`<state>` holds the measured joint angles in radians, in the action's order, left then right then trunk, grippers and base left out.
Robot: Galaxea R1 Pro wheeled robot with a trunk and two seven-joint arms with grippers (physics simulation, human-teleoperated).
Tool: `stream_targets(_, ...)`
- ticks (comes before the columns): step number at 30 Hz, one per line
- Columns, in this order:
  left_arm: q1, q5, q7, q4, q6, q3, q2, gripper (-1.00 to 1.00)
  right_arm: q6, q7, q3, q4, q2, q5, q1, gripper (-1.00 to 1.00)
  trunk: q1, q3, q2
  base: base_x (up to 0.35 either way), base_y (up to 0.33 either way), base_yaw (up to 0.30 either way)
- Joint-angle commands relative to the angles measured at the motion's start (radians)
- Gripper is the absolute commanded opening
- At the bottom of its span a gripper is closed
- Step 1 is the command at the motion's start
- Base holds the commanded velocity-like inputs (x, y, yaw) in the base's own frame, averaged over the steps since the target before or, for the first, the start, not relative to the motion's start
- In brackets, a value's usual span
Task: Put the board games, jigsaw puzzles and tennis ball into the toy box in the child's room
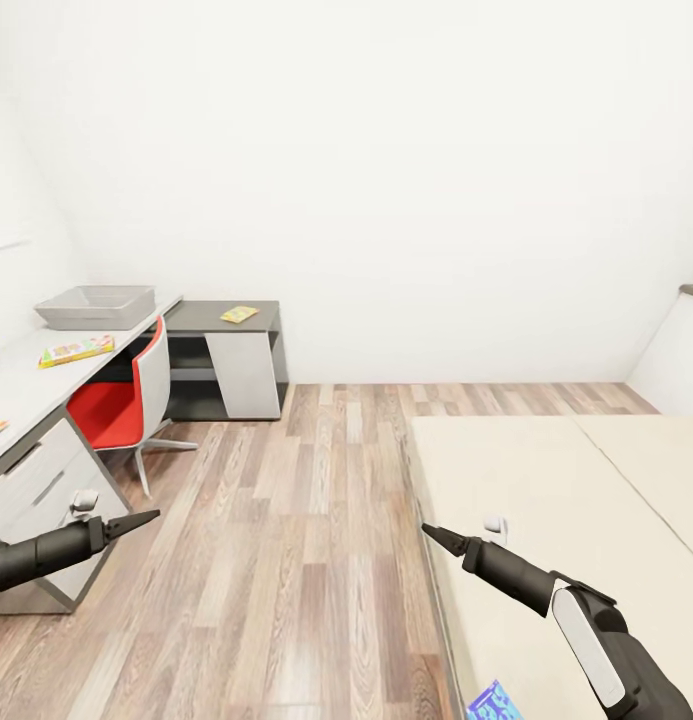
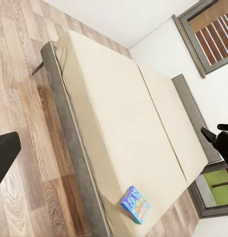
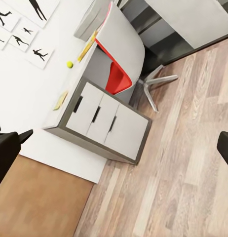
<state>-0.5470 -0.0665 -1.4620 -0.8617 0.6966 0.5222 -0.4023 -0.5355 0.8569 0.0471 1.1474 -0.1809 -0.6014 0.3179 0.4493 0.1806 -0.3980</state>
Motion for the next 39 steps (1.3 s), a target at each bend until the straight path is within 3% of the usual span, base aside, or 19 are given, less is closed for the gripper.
stream_targets(1,-0.001,-0.007,-0.008,0.0,0.011,0.002,0.0,1.0,-0.008,0.001,0.0,0.0,0.0,-0.006,0.001,1.0,0.001,0.002,-0.002,0.049,0.029,0.0)
stream_targets(16,-0.001,-0.007,-0.008,0.0,0.011,0.002,0.0,1.0,-0.008,0.001,0.0,0.0,0.0,-0.007,0.001,1.0,0.001,0.002,-0.002,0.009,0.172,-0.057)
stream_targets(39,-0.001,-0.007,-0.008,0.0,0.011,0.002,0.0,1.0,-0.009,0.001,0.0,0.0,0.0,-0.008,0.001,1.0,0.001,0.002,-0.002,0.0,0.144,-0.261)
